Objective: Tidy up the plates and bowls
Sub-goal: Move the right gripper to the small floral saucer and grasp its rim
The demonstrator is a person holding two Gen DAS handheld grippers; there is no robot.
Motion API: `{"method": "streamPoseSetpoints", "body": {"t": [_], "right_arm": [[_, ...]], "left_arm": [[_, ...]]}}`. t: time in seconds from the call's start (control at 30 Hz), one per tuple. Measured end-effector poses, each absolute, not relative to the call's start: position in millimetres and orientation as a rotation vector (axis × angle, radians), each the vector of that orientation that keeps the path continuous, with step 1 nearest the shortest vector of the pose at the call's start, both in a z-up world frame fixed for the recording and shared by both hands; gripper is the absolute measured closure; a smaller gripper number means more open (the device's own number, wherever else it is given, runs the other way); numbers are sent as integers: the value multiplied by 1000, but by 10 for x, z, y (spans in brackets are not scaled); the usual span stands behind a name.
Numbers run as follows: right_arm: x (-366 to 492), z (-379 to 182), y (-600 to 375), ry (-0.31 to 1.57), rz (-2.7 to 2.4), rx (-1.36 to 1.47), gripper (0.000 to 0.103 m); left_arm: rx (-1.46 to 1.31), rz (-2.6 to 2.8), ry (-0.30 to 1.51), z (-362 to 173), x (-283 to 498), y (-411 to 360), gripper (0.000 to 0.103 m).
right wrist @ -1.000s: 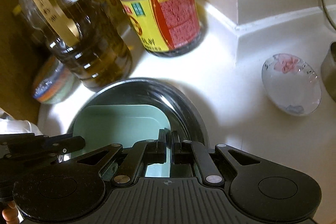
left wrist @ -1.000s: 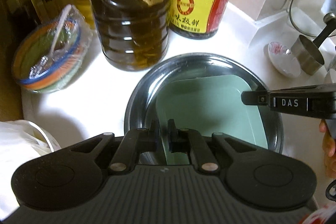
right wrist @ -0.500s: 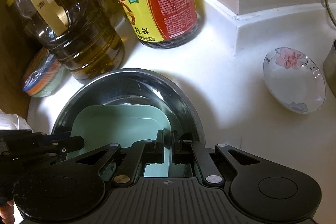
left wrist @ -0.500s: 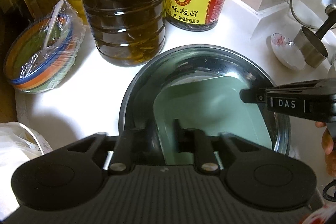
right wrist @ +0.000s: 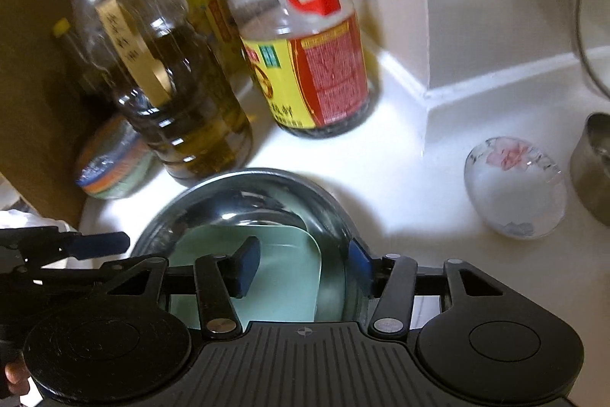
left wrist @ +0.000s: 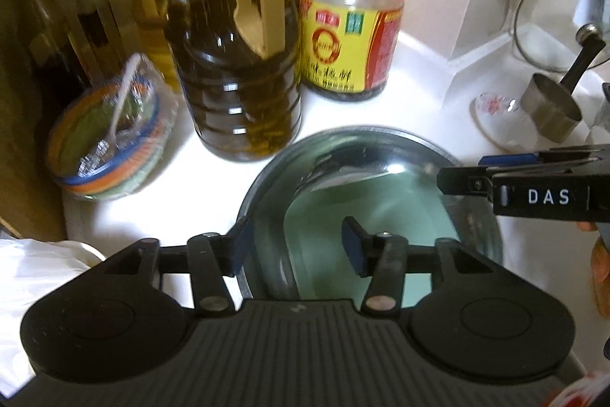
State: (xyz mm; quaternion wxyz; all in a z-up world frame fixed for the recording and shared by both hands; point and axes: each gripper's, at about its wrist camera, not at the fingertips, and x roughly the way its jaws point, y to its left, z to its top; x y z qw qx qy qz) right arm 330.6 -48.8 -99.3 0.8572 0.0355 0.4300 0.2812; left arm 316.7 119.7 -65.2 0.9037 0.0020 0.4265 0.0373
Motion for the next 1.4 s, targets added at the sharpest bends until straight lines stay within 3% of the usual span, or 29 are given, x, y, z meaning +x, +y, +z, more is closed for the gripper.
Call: {"method": "streamPoseSetpoints", "body": {"t": [0.63,1.4], "right_arm": [[2595,-741,-1292,875,569,88,48],[2647,-793,-2267,900,409,229,48]], "left_arm": [[-4,12,852,-458,2540,426,48],[52,-122,865,-545,2890,-447,48]]}}
